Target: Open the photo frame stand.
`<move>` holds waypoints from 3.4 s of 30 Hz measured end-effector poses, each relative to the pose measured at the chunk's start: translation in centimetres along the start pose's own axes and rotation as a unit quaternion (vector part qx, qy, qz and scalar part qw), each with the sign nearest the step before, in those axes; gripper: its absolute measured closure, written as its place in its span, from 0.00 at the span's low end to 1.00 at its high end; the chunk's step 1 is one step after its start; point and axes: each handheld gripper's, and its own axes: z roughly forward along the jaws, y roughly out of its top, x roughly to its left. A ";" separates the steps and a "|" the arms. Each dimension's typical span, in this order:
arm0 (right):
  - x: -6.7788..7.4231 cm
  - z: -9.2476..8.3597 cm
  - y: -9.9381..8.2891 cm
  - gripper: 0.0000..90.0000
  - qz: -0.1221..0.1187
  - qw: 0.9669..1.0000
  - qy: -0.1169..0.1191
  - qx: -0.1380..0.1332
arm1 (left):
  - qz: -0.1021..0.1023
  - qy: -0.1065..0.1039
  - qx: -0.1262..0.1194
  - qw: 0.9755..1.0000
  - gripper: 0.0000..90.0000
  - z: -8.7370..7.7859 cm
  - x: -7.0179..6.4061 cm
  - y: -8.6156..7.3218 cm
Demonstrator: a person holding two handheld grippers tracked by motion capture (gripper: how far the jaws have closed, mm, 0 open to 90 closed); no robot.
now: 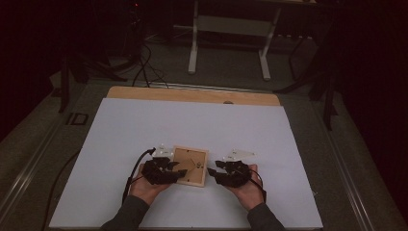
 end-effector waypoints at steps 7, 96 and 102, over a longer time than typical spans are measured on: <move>-0.6 -0.2 0.1 0.59 0.003 1.000 -0.001 0.006 | 0.017 0.004 -0.016 1.000 0.61 -0.3 -0.5 -0.3; -0.6 -0.1 4.0 0.66 -0.044 0.996 0.020 -0.075 | 0.067 0.035 -0.075 0.994 0.72 1.5 -0.8 0.2; -0.2 -0.3 3.9 0.66 -0.079 0.994 -0.003 -0.078 | 0.061 0.026 -0.075 0.995 0.71 1.6 -0.6 0.3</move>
